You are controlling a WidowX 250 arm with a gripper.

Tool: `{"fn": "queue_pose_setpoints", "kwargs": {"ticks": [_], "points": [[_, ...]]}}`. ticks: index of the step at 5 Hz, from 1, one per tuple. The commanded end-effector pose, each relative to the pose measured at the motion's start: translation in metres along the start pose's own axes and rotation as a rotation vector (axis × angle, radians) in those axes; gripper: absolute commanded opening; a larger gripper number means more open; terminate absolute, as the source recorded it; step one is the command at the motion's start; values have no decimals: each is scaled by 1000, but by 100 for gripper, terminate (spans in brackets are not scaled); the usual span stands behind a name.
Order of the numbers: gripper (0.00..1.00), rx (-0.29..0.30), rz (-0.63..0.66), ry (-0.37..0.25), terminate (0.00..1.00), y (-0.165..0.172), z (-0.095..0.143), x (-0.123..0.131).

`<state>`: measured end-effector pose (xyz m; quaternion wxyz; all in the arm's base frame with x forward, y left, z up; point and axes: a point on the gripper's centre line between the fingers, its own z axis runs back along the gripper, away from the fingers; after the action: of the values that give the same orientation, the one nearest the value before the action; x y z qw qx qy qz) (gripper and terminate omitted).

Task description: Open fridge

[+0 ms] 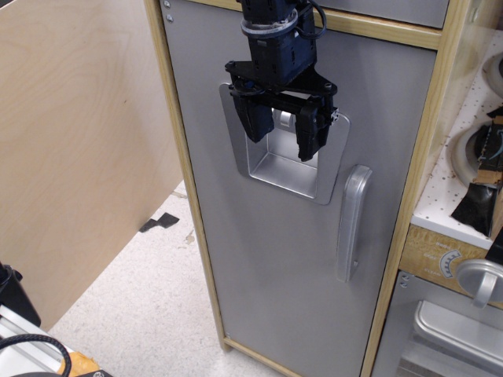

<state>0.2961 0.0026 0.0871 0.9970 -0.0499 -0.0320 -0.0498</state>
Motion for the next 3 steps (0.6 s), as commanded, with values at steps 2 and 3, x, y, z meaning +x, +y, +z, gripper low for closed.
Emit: {"fn": "queue_pose_setpoints", "kwargs": {"ticks": [2,3], "points": [[100,20,53,-14,0,-23,3,-1],[100,15,109,-49,0,-46,-6,-4]]}}
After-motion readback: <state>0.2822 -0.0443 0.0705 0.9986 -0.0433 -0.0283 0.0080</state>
